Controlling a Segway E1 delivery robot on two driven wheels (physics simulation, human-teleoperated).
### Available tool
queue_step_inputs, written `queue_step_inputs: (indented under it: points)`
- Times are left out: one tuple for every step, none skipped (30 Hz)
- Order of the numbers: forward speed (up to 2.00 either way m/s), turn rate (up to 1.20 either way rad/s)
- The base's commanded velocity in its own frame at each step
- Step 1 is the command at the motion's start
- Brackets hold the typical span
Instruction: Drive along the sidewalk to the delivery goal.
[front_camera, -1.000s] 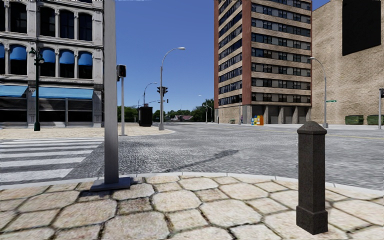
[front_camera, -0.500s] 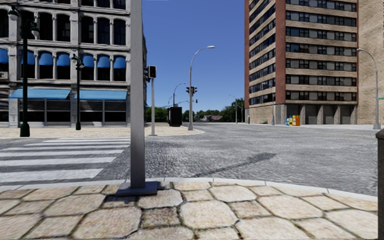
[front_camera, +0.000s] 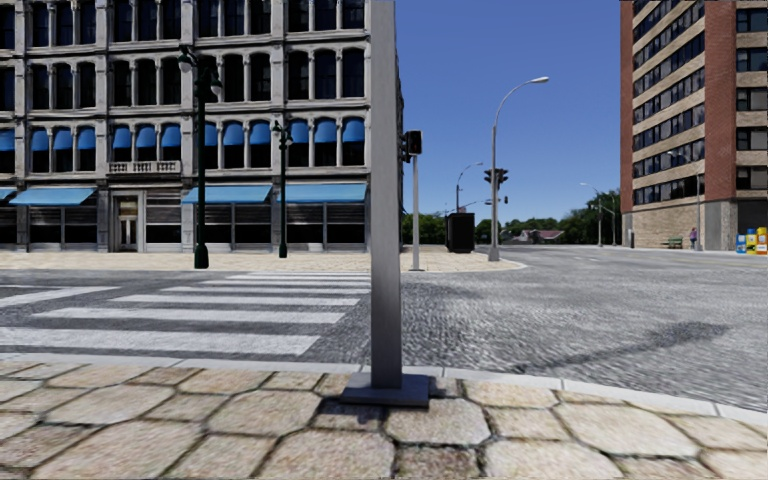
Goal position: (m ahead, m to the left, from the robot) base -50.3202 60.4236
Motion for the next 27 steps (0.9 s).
queue_step_inputs:
  points:
    - [0.52,0.81]
    - [0.52,0.82]
    - [0.52,0.82]
    - [0.52,0.82]
    - [0.52,0.82]
    - [0.52,0.82]
    - [0.52,0.82]
    - [0.55,0.82]
    - [0.59,0.82]
    - [0.62,0.82]
    - [0.62,0.82]
    - [0.66,0.82]
    - [0.73,0.82]
    - [0.79,0.82]
    - [0.81,0.82]
    - [0.82,0.82]
    - [0.82,0.82]
    - [0.82,0.82]
    - [0.82,0.82]
    - [0.82,0.82]
    - [0.82,0.82]
    - [0.82,0.82]
    - [0.84,0.82]
    - [0.89,0.82]
    - [0.91,0.82]
    - [0.92,0.82]
    - [0.92,0.82]
